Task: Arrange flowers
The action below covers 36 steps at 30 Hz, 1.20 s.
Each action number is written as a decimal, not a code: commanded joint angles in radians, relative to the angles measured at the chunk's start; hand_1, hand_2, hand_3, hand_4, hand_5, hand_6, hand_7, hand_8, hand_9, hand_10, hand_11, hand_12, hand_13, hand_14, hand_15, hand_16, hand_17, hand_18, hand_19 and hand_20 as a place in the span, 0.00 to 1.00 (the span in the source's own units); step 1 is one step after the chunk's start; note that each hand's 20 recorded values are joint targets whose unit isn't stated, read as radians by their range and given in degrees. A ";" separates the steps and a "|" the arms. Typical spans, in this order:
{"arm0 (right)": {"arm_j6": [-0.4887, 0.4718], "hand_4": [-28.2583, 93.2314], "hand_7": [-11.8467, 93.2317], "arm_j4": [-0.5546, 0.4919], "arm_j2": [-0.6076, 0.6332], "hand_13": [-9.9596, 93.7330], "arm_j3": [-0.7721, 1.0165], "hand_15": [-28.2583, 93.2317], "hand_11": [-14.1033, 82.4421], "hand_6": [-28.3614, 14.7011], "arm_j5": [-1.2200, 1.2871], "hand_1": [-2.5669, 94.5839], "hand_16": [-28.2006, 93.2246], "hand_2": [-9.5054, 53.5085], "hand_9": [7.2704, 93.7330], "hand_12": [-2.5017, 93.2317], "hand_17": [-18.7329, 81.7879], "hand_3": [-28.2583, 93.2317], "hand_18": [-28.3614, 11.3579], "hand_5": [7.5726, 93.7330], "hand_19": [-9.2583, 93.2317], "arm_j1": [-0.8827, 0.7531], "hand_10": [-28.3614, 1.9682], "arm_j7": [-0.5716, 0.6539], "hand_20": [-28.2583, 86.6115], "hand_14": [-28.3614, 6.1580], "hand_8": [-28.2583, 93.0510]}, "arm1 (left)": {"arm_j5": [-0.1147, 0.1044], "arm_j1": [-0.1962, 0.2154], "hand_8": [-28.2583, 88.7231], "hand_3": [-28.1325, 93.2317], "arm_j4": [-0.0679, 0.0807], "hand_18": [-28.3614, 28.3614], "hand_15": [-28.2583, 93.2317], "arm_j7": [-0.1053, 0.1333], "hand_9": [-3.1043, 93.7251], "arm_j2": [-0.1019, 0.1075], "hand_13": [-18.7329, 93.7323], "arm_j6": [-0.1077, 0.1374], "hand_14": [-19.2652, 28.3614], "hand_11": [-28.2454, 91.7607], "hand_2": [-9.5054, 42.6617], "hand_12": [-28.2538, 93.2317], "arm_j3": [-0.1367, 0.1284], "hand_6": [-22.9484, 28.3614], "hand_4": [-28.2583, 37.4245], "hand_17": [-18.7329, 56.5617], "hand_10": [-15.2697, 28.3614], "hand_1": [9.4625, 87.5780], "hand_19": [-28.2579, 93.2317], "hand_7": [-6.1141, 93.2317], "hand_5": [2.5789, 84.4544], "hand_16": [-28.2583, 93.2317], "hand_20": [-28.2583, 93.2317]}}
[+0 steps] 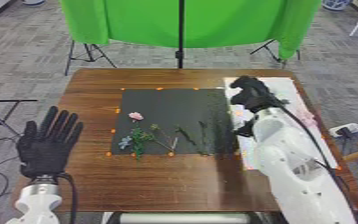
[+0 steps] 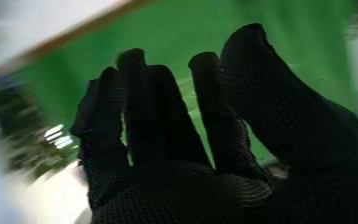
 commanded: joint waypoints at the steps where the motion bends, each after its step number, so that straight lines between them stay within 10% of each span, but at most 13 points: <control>1: 0.031 0.00 0.29 0.044 0.172 0.44 0.198 0.58 0.30 0.55 -0.018 0.50 0.33 0.00 0.40 0.16 0.43 0.93 0.13 0.48 0.92 -0.176 0.32 0.094 0.64 0.34 0.11 | 0.082 0.039 0.16 0.85 0.006 0.75 0.46 -0.006 0.38 -0.020 0.40 -0.067 0.72 0.36 0.43 0.31 -0.041 0.62 0.00 0.14 0.69 0.20 0.47 0.16 0.46 0.19 0.32; 11: 0.112 0.00 0.29 0.156 0.155 0.43 0.204 0.58 0.29 0.56 -0.071 0.50 0.33 0.00 0.39 0.16 0.43 0.94 0.13 0.48 0.92 -0.147 0.34 0.091 0.64 0.35 0.11 | 0.076 0.029 0.16 0.85 0.003 0.75 0.46 -0.022 0.38 -0.024 0.40 -0.043 0.73 0.36 0.44 0.31 -0.026 0.63 0.00 0.14 0.69 0.21 0.47 0.16 0.46 0.19 0.32; 14: 0.147 0.00 0.29 0.187 0.161 0.43 0.194 0.58 0.28 0.56 -0.073 0.49 0.33 0.00 0.37 0.16 0.43 0.94 0.13 0.47 0.92 -0.098 0.35 0.117 0.64 0.35 0.11 | 0.049 0.016 0.16 0.85 -0.004 0.75 0.46 -0.012 0.38 -0.021 0.40 0.017 0.73 0.36 0.44 0.31 -0.010 0.63 0.00 0.14 0.70 0.21 0.47 0.16 0.47 0.19 0.32; 20: 0.216 0.00 0.29 0.196 0.190 0.43 0.207 0.65 0.29 0.56 -0.090 0.49 0.34 0.00 0.38 0.16 0.43 0.94 0.13 0.47 0.95 -0.074 0.36 0.122 0.66 0.36 0.11 | 0.047 0.020 0.16 0.85 -0.002 0.75 0.46 -0.016 0.39 -0.024 0.40 0.010 0.73 0.37 0.45 0.31 -0.003 0.63 0.00 0.14 0.70 0.21 0.47 0.16 0.47 0.19 0.32; 33: -0.053 0.00 0.27 0.318 0.273 0.41 0.173 0.56 0.27 0.56 -0.021 0.46 0.32 0.00 0.36 0.15 0.42 0.93 0.12 0.45 0.90 0.017 0.38 0.096 0.66 0.34 0.12 | 0.044 0.037 0.16 0.85 -0.009 0.75 0.47 -0.003 0.39 -0.024 0.40 0.000 0.73 0.37 0.45 0.31 -0.010 0.63 0.00 0.14 0.70 0.21 0.48 0.16 0.48 0.19 0.32; 36: -0.065 0.00 0.27 0.353 0.276 0.42 0.147 0.56 0.26 0.56 -0.025 0.45 0.33 0.00 0.35 0.15 0.42 0.93 0.12 0.44 0.90 0.038 0.38 0.082 0.66 0.35 0.12 | 0.016 0.045 0.16 0.85 -0.023 0.75 0.47 0.003 0.39 -0.020 0.40 0.040 0.73 0.37 0.45 0.31 -0.006 0.63 0.00 0.14 0.70 0.21 0.48 0.17 0.47 0.19 0.32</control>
